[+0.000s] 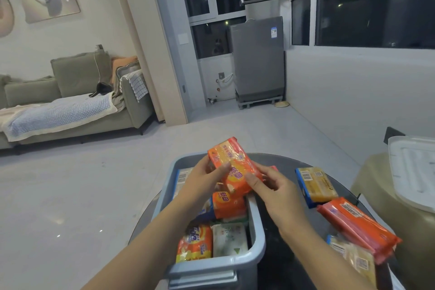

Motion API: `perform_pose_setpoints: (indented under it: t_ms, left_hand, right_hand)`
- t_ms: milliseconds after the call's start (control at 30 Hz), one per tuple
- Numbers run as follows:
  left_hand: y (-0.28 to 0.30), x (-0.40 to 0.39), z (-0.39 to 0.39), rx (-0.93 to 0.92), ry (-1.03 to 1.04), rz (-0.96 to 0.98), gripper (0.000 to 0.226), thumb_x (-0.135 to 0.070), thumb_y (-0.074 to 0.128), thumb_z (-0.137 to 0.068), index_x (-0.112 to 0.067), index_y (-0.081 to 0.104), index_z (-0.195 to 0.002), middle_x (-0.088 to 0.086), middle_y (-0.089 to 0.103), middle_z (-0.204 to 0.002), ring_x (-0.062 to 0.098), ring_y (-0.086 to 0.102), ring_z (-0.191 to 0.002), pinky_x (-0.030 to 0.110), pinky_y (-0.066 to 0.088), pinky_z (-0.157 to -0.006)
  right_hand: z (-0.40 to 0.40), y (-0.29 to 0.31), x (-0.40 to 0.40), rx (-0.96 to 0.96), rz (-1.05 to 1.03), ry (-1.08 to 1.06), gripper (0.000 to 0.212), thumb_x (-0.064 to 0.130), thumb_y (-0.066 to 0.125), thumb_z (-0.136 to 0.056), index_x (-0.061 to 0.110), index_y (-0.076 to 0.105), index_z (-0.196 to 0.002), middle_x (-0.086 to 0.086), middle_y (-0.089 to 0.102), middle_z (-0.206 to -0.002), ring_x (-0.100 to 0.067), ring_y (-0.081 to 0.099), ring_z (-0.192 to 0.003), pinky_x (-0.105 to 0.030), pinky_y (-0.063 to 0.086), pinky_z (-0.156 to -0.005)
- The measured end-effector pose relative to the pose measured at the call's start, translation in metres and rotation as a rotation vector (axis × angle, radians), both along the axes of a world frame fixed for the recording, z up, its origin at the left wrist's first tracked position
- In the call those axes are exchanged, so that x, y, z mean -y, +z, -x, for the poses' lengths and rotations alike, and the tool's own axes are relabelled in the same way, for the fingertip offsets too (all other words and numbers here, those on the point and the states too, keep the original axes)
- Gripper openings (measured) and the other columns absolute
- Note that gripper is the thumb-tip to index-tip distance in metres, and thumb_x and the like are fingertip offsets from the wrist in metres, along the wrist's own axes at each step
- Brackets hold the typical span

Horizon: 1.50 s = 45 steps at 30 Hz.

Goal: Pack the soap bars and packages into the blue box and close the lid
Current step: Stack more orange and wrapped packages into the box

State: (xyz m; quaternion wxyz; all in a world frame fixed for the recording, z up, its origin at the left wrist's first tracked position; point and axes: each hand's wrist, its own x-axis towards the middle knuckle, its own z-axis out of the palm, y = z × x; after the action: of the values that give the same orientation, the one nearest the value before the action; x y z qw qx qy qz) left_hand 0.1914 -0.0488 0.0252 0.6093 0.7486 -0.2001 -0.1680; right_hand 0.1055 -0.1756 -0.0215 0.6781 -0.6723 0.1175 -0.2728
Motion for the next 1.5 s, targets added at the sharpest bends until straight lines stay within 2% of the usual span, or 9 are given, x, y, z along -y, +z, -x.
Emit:
perform_pose_setpoints:
  t_ms: [200,400,500,667,800,933,1133,1400,1500]
  left_hand:
    - [0.000,-0.003,-0.009,-0.069,0.086,-0.031,0.025,-0.026,0.055,-0.094,-0.011,0.061,-0.113,0.012,0.073,-0.102,0.023,0.070,-0.087,0.039,0.058,-0.081]
    - [-0.001,-0.006,-0.017,-0.166,0.167,-0.124,0.029,-0.022,0.055,-0.094,0.001,0.061,-0.111,0.017,0.067,-0.087,0.027,0.062,-0.070,0.035,0.048,-0.063]
    - [-0.005,-0.002,-0.015,-0.035,0.189,-0.219,0.020,-0.019,0.058,-0.093,-0.004,0.064,-0.105,0.014,0.068,-0.085,0.013,0.067,-0.055,0.021,0.046,-0.047]
    - [-0.013,0.002,-0.010,0.188,0.248,-0.340,0.019,-0.026,0.059,-0.091,-0.018,0.062,-0.074,0.003,0.061,-0.059,0.020,0.053,-0.045,0.028,0.043,-0.046]
    - [-0.017,0.001,-0.010,0.400,0.198,-0.479,0.041,-0.038,0.058,-0.090,-0.009,0.065,-0.118,0.006,0.072,-0.108,0.022,0.067,-0.099,0.036,0.052,-0.086]
    - [-0.023,0.003,-0.013,0.415,0.017,-0.648,0.059,-0.045,0.047,-0.094,-0.022,0.034,-0.147,0.004,0.024,-0.158,0.021,0.021,-0.146,0.040,0.022,-0.116]
    - [-0.026,0.019,-0.015,0.357,-0.081,-0.771,0.053,-0.039,0.022,-0.102,-0.025,0.011,-0.152,0.006,-0.011,-0.161,0.026,-0.008,-0.148,0.044,0.005,-0.118]
    - [-0.027,0.022,-0.016,0.323,0.018,-0.674,0.055,-0.045,0.026,-0.100,-0.027,0.015,-0.151,0.003,-0.001,-0.162,0.027,0.006,-0.149,0.047,0.014,-0.117]
    - [-0.021,0.019,-0.010,0.366,0.070,-0.591,0.052,-0.042,0.028,-0.101,-0.022,0.029,-0.148,0.003,0.014,-0.161,0.024,0.013,-0.148,0.041,0.017,-0.116]
  right_hand:
    - [-0.005,-0.006,-0.004,-0.086,0.208,-0.051,0.051,0.050,0.065,-0.073,0.034,0.060,-0.121,0.006,0.051,-0.117,-0.013,0.052,-0.110,-0.031,0.048,-0.091]
    - [-0.001,-0.012,-0.005,-0.116,0.200,0.062,0.040,0.036,0.066,-0.082,0.045,0.054,-0.119,0.005,0.048,-0.125,-0.005,0.052,-0.100,-0.009,0.042,-0.069]
    - [0.000,-0.012,-0.005,-0.130,0.200,0.073,0.039,0.035,0.064,-0.084,0.044,0.053,-0.121,0.006,0.046,-0.126,-0.007,0.051,-0.102,-0.008,0.042,-0.064]
    - [0.000,-0.014,-0.006,-0.130,0.177,0.072,0.034,0.034,0.063,-0.085,0.046,0.054,-0.116,0.009,0.047,-0.126,-0.008,0.050,-0.104,-0.015,0.047,-0.073]
    - [0.002,-0.015,-0.007,-0.107,0.160,0.075,0.031,0.034,0.063,-0.085,0.049,0.055,-0.111,0.020,0.054,-0.116,0.006,0.050,-0.099,-0.023,0.046,-0.088]
    - [0.005,-0.016,-0.007,-0.097,0.150,0.103,0.029,0.036,0.061,-0.086,0.058,0.052,-0.103,0.033,0.049,-0.106,0.008,0.047,-0.099,-0.014,0.043,-0.082]
    - [0.011,-0.016,-0.008,-0.078,0.125,0.128,0.028,0.038,0.058,-0.087,0.062,0.049,-0.098,0.036,0.048,-0.105,0.010,0.047,-0.101,-0.017,0.046,-0.085]
    - [0.018,-0.012,-0.008,-0.109,0.086,0.118,0.032,0.035,0.058,-0.088,0.043,0.057,-0.118,0.017,0.059,-0.117,-0.005,0.054,-0.111,-0.032,0.051,-0.093]
    - [0.024,-0.010,-0.006,-0.106,0.074,0.145,0.037,0.032,0.059,-0.088,0.037,0.055,-0.124,0.027,0.058,-0.107,0.005,0.056,-0.099,-0.015,0.052,-0.079]
